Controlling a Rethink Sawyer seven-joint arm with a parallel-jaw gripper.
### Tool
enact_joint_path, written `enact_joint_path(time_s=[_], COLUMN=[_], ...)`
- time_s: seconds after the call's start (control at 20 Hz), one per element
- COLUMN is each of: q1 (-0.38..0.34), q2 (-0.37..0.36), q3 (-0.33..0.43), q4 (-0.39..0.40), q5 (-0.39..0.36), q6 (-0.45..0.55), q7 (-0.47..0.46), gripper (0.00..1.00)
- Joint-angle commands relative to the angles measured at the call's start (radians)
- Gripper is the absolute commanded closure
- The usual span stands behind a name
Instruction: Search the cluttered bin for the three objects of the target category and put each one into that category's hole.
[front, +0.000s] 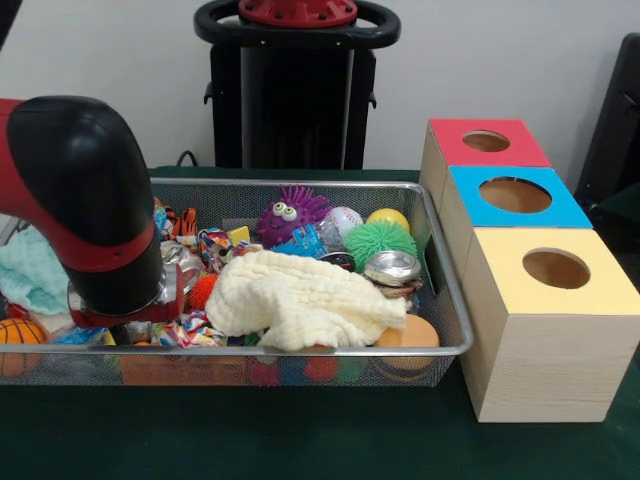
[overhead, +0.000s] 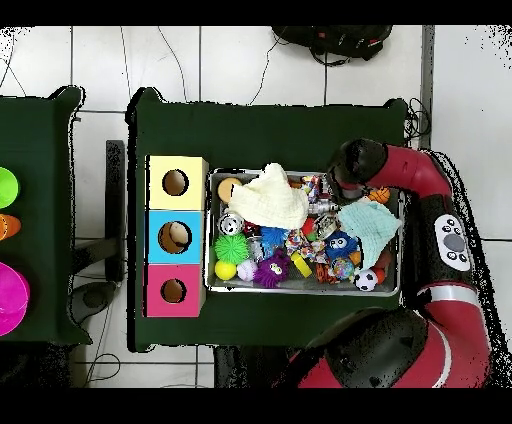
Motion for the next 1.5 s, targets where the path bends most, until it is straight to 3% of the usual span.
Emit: enact_joint_path(time_s=[0.05,0.35,0.45,0.6,0.75,0.95,1.15,1.3,1.5], q1=[0.001,-0.015,-0.034,-0.051,-0.059,-0.08,-0.069,-0.086,-0.141], q2=[0.052,0.071,0.031,-0.123,-0.226,-0.29,-0.359,-0.375,-0.341], q3=[0.063,0.051,0.04,0.014,-0.001,0.007,0.011,0.026,0.056], q4=[-0.042,-0.013,0.062,0.206,0.288,0.345,0.344,0.4,0.496], q5=[-0.032,-0.034,-0.023,0.002,0.016,0.026,0.024,0.021,-0.01], q6=[0.02,0.049,0.046,0.077,0.135,0.168,0.275,0.2,-0.106], q7=[-0.291,-0.31,-0.302,-0.275,-0.275,-0.28,-0.284,-0.25,-0.179], gripper=[0.0,0.0,0.0,0.0,0.0,0.0,0.0,0.0,0.0])
